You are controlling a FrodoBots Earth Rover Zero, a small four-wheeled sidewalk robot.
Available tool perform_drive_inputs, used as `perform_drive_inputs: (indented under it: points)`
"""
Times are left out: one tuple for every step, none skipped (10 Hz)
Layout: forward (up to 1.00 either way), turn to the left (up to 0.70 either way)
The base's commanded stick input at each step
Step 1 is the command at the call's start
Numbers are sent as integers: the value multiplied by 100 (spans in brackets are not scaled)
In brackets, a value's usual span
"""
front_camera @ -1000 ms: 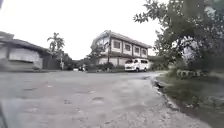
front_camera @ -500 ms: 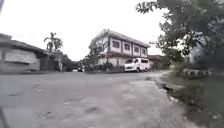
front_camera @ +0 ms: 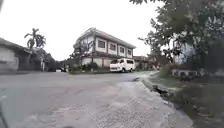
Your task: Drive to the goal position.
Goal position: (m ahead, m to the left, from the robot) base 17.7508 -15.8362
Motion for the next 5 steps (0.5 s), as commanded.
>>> perform_drive_inputs:
  points:
    - [100, -15]
    - [100, -31]
    - [100, 0]
    - [100, 0]
    - [100, 0]
